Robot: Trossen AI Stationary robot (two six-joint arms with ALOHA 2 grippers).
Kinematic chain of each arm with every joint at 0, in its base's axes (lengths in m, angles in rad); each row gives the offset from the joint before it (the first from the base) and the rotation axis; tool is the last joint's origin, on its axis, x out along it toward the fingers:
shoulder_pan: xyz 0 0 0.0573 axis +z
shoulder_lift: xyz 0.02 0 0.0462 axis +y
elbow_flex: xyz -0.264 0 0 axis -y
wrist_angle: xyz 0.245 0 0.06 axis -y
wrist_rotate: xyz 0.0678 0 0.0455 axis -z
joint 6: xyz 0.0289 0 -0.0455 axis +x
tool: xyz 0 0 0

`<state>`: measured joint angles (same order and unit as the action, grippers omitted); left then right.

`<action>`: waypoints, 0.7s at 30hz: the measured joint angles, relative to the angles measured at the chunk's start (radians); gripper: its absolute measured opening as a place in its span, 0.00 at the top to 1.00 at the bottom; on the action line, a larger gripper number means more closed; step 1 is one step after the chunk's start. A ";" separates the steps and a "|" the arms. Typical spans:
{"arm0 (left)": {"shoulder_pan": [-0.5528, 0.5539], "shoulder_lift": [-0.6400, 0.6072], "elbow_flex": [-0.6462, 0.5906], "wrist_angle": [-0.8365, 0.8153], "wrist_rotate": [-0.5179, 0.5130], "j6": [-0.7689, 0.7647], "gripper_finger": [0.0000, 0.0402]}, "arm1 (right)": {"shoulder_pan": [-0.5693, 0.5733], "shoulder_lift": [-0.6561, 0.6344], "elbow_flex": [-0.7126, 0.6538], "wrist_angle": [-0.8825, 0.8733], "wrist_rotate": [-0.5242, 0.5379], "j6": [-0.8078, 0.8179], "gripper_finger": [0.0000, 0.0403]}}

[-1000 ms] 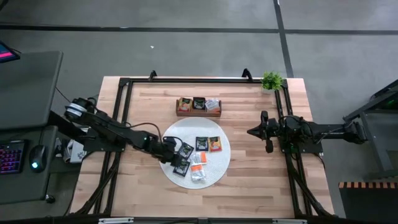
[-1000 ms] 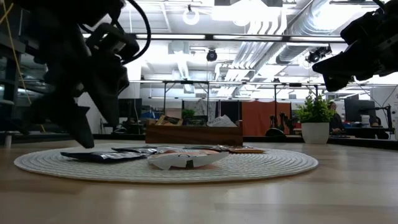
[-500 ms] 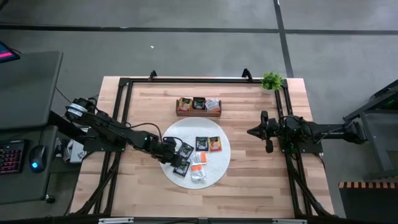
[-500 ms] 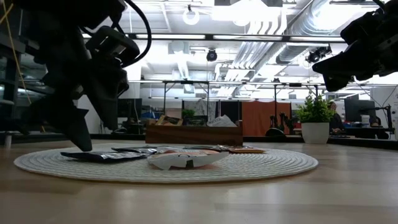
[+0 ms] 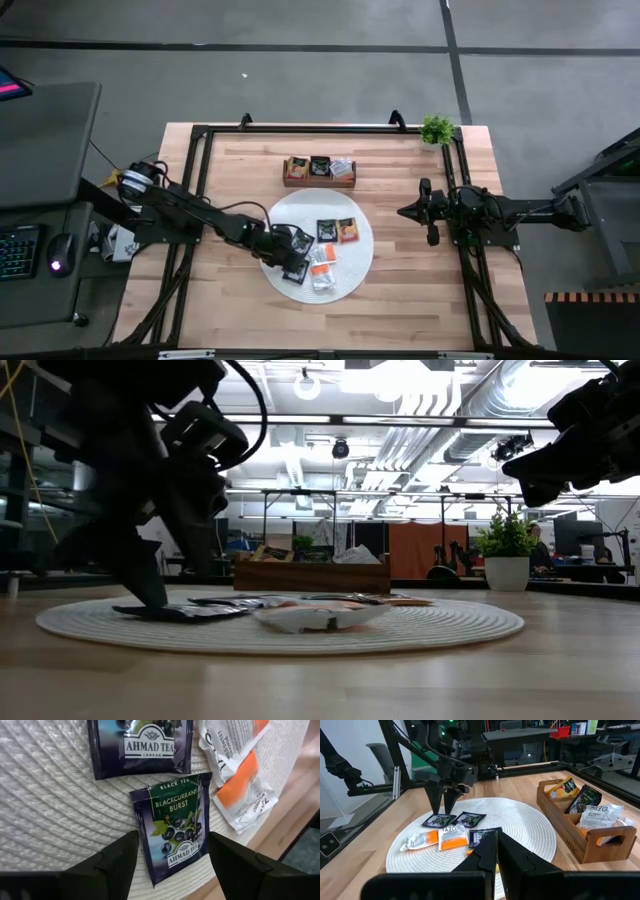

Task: Pick & Place Tea
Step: Put the black tea bag into the middle section of the wooden organizer

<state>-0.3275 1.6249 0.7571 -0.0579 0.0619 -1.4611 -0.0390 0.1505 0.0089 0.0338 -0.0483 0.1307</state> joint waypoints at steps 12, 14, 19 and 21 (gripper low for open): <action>0.000 0.010 0.016 -0.012 0.002 0.017 0.41 | 0.000 0.000 0.000 0.000 0.000 0.000 0.97; 0.000 0.011 0.016 -0.012 0.002 0.017 0.41 | 0.000 0.000 0.000 0.000 0.000 0.000 0.97; 0.000 0.010 0.016 -0.012 0.003 0.017 0.41 | 0.000 0.000 0.000 0.000 0.000 0.000 0.97; 0.000 0.013 0.016 -0.010 0.005 0.021 0.41 | 0.000 0.000 0.000 0.000 0.000 0.000 0.97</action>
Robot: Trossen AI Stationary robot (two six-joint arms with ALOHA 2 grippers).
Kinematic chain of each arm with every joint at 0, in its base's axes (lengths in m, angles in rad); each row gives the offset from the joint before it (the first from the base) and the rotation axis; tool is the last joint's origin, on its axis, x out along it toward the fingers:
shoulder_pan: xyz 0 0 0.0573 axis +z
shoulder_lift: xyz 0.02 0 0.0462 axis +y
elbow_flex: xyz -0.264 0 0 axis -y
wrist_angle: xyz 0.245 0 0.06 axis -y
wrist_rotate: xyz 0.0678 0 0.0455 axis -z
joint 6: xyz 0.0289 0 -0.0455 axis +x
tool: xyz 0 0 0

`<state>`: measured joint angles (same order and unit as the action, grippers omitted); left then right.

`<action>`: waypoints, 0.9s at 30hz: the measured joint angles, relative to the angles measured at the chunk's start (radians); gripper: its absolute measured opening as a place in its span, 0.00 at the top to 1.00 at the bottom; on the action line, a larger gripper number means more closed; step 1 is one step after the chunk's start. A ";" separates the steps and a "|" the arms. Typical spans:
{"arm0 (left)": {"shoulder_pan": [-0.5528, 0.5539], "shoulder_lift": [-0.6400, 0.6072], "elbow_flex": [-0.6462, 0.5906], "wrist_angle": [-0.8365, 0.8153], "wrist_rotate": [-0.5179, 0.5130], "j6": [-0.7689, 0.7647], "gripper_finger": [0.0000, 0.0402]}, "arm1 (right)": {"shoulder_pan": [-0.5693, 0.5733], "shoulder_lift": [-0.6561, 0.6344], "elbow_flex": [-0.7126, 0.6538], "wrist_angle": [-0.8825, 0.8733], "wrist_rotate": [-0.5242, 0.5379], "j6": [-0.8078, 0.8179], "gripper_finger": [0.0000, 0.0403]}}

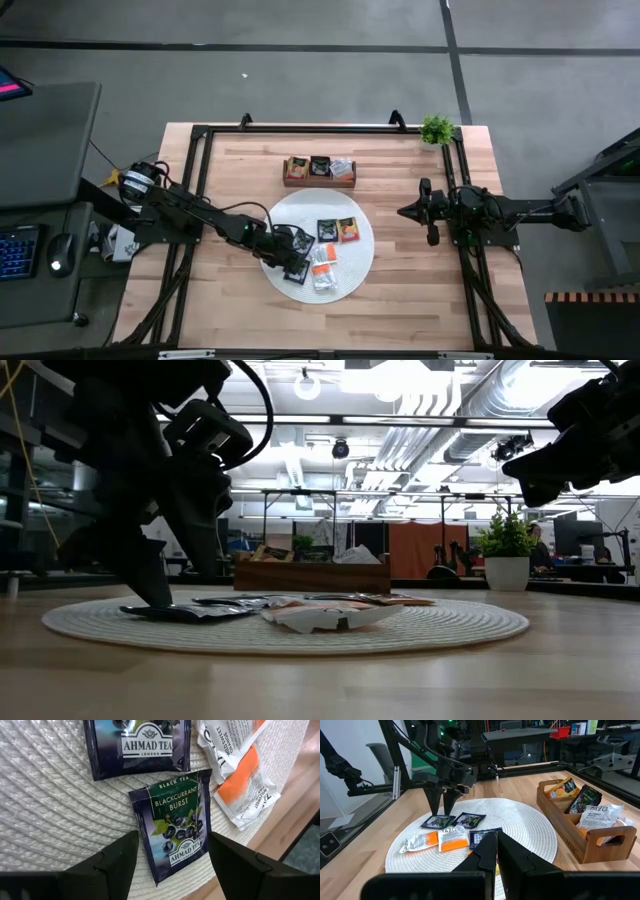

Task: Pick & Place Tea
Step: Put the black tea bag into the middle section of the wooden organizer

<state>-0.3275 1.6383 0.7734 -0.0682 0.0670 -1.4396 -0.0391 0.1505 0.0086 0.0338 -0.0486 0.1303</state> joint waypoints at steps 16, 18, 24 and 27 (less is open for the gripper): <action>0.001 0.015 0.003 -0.022 -0.059 -0.009 0.46 | 0.000 0.000 0.000 0.000 0.000 0.000 0.97; 0.001 0.036 0.003 -0.023 -0.063 -0.009 0.50 | 0.000 0.000 0.000 0.000 0.000 0.000 0.97; 0.001 0.048 0.002 -0.030 -0.068 -0.005 0.60 | 0.000 0.000 0.000 0.000 0.000 0.000 0.97; 0.011 0.071 0.003 -0.028 -0.074 -0.005 0.63 | 0.000 0.000 0.000 0.000 0.000 0.000 0.97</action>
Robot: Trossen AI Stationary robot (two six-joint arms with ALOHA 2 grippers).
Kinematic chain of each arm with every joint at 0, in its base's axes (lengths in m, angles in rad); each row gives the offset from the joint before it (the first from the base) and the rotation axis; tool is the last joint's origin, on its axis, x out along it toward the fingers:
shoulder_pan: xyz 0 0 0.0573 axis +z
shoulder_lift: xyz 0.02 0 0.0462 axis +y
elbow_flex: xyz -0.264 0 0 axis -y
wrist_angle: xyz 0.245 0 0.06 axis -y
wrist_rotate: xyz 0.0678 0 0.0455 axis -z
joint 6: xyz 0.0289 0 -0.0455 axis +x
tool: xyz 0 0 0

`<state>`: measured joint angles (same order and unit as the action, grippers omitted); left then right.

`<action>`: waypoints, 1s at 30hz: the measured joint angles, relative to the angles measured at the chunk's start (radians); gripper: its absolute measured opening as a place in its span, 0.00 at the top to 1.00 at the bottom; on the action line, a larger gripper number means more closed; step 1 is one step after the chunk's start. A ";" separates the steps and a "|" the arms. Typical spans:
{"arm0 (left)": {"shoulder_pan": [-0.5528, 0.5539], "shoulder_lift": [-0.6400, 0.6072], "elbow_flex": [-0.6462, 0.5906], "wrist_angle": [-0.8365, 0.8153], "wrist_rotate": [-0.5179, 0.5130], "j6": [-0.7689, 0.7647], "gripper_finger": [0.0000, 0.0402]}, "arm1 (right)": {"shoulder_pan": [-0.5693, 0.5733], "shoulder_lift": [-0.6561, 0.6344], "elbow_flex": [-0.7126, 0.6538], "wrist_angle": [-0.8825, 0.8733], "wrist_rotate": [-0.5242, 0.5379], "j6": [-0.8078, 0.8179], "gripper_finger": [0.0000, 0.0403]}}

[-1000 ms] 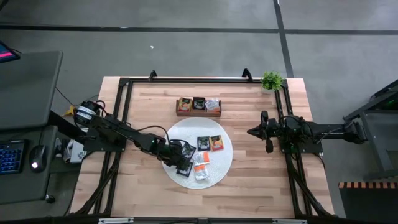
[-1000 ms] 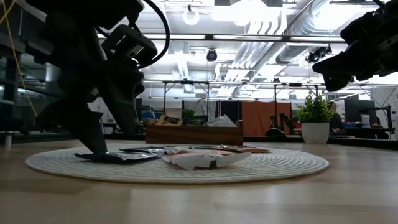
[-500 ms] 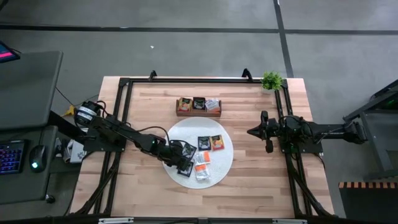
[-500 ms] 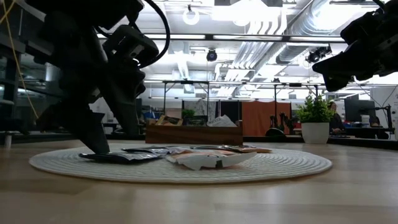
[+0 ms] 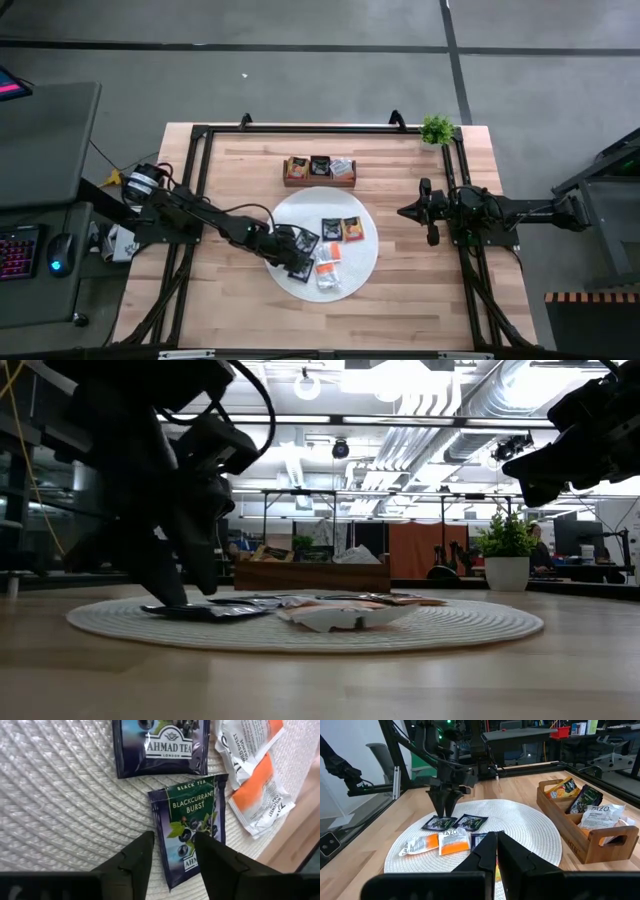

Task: Pick & Place Tea
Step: Put the black tea bag into the middle section of the wooden organizer

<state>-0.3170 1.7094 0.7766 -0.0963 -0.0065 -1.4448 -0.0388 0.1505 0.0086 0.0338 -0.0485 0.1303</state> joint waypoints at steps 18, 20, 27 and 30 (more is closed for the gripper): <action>0.015 0.032 0.002 -0.002 0.025 0.053 0.64 | 0.000 0.000 0.000 0.000 0.000 0.000 0.97; 0.015 0.033 0.002 -0.002 0.027 0.056 0.64 | 0.000 0.000 0.000 0.000 0.000 0.000 0.97; 0.015 0.042 0.002 -0.004 0.009 0.079 0.68 | 0.000 0.000 0.000 0.000 0.000 0.000 0.97; 0.016 0.048 0.003 -0.001 -0.001 0.088 0.73 | 0.000 0.000 0.000 0.000 0.000 0.000 0.97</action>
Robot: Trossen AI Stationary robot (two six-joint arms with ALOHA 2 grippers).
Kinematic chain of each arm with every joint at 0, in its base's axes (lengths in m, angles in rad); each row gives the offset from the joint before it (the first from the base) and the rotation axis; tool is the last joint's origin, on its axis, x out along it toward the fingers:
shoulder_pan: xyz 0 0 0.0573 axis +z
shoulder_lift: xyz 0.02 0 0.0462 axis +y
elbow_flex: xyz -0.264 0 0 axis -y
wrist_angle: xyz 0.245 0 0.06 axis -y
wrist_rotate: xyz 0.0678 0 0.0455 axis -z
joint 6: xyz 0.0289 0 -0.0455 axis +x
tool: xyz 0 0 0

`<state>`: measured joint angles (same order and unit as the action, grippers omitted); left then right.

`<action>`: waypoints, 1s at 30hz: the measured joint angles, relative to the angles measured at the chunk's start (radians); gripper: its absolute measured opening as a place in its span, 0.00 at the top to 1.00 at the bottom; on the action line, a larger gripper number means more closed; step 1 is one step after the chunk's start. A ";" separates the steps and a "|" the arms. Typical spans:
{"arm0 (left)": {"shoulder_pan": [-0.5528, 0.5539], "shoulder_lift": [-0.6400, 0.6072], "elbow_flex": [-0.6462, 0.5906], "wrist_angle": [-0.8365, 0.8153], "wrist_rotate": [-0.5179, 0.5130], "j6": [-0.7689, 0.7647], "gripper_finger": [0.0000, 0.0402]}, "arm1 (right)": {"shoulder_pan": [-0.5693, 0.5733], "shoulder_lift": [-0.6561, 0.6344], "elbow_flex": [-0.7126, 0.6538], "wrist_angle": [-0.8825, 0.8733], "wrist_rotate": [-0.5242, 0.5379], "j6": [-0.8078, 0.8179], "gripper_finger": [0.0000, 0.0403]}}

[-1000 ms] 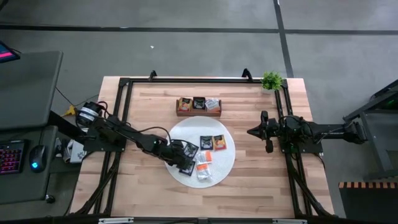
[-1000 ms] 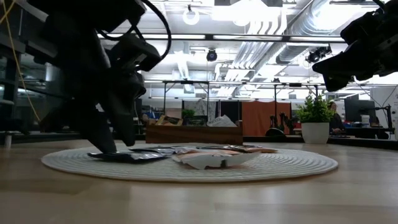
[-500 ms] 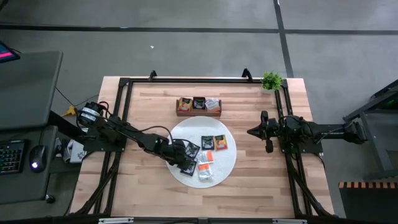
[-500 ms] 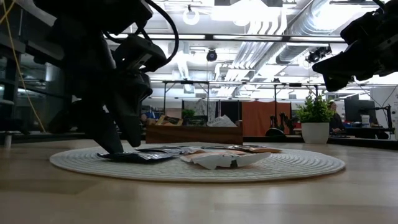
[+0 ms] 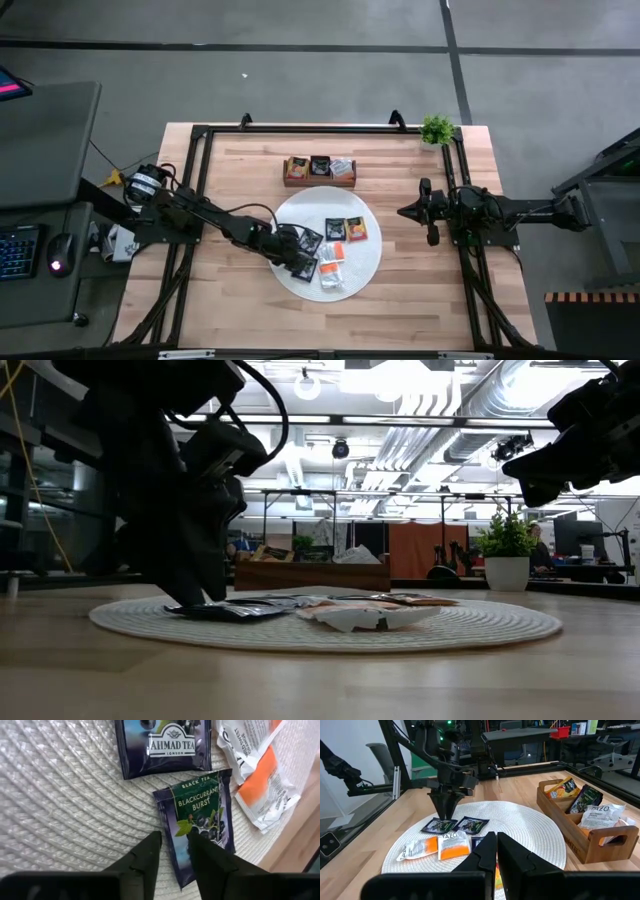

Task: Pick & Place Tea
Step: Put the black tea bag into the middle section of the wooden organizer

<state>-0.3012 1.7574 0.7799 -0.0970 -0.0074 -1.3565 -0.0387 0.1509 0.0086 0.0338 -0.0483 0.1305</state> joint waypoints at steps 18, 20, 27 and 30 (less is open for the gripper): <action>0.012 0.038 0.002 0.040 0.001 0.089 0.99 | 0.000 0.000 0.000 0.000 0.000 0.000 0.97; 0.014 0.030 0.002 0.033 0.007 0.094 0.99 | 0.000 0.000 0.000 0.000 0.000 0.000 0.97; 0.013 -0.051 0.032 -0.200 -0.088 0.117 1.00 | 0.000 0.000 0.000 0.000 0.000 0.000 0.97; 0.013 -0.096 0.069 -0.343 -0.156 0.150 1.00 | 0.000 0.000 0.000 0.000 0.000 0.000 0.97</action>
<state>-0.2878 1.6619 0.8491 -0.4402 -0.1631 -1.2069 -0.0389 0.1513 0.0088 0.0338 -0.0483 0.1305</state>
